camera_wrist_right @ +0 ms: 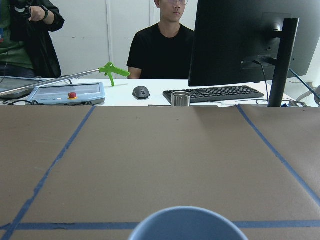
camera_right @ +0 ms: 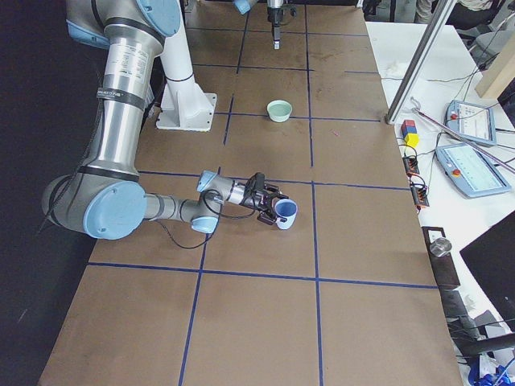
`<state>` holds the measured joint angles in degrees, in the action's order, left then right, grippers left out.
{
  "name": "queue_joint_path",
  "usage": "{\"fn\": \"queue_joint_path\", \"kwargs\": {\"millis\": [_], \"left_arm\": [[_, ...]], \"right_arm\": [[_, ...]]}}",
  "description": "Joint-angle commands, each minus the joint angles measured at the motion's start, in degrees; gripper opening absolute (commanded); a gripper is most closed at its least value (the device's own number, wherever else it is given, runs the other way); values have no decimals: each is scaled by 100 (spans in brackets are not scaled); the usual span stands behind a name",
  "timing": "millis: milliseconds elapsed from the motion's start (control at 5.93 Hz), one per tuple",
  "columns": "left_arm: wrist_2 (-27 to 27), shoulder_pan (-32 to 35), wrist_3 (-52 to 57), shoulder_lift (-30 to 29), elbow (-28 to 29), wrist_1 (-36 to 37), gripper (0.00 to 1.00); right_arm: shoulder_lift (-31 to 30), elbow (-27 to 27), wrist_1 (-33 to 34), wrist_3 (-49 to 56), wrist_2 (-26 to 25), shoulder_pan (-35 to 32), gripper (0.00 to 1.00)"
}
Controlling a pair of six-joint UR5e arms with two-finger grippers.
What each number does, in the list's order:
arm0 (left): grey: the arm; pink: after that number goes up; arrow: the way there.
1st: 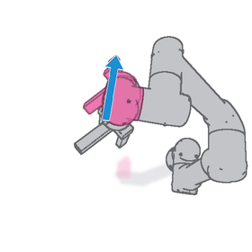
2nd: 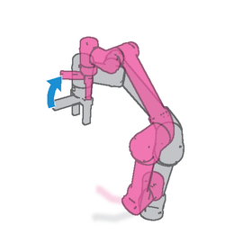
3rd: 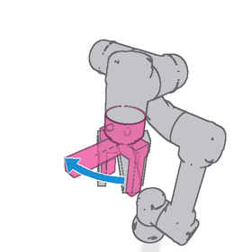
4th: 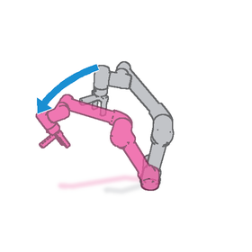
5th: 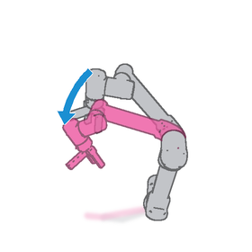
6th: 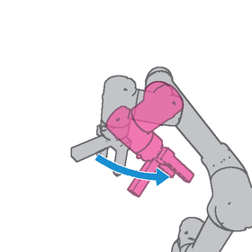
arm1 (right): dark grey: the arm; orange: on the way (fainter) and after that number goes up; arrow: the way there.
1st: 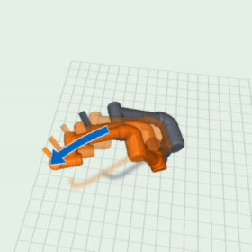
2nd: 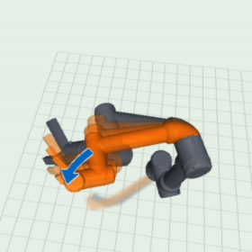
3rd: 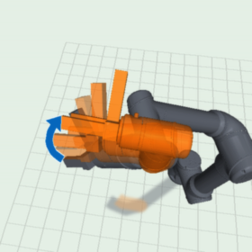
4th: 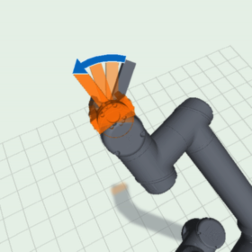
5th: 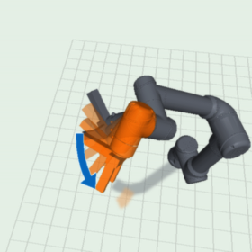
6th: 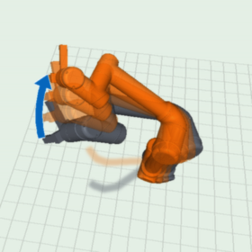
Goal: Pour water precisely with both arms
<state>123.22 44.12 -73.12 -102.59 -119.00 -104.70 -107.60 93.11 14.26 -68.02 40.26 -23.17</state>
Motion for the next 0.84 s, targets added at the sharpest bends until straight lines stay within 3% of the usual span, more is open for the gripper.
{"fn": "queue_joint_path", "kwargs": {"millis": [0, 337, 674], "left_arm": [[0, -17, 0, 2, 8, 19, 100], [0, -61, -9, -50, 95, 46, 100], [0, -210, -9, -182, 175, 335, 100]], "right_arm": [[-260, 496, 24, 410, 69, -203, 100], [-297, 646, 15, 735, 646, -677, 100], [-280, 699, 41, 1140, 2101, -1615, 100]]}}
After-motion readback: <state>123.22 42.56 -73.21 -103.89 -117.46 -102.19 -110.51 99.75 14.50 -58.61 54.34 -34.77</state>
